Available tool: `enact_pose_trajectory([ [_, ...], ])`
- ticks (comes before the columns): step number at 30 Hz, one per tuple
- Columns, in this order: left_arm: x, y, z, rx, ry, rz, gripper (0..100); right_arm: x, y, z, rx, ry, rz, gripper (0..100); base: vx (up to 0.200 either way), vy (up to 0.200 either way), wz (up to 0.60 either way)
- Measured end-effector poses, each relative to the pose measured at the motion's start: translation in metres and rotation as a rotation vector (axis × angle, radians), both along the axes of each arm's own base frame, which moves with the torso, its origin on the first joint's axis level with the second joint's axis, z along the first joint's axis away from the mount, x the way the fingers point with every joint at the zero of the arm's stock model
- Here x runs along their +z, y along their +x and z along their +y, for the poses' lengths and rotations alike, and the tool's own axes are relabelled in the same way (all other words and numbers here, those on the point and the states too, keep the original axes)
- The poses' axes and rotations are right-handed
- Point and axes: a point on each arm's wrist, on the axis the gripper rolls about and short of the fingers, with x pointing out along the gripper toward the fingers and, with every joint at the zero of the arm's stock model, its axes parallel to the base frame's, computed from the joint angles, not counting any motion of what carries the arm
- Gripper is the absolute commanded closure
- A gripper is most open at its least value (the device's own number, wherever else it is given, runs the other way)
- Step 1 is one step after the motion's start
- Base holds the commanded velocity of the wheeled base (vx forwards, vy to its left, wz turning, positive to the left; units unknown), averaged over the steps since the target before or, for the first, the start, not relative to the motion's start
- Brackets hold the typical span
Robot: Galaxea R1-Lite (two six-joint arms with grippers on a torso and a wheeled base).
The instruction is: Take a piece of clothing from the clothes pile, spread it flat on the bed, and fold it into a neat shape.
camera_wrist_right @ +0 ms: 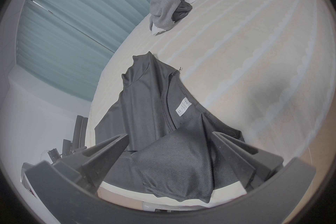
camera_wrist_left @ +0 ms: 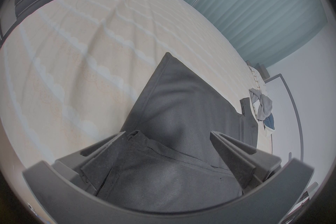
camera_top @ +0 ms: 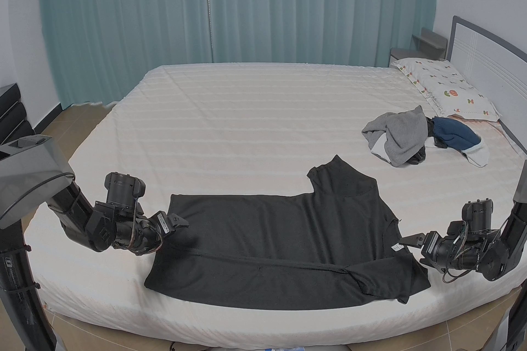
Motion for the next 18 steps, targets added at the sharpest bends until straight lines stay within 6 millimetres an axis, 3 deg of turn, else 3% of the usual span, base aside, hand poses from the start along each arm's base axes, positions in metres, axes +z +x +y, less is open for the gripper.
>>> enact_pose_trajectory([
  [18,-0.012,-0.003,-0.008,-0.018,0.04,0.032,0,0.001,-0.001,0.0,0.0,-0.001,-0.003,0,0.0,0.0,0.0],
])
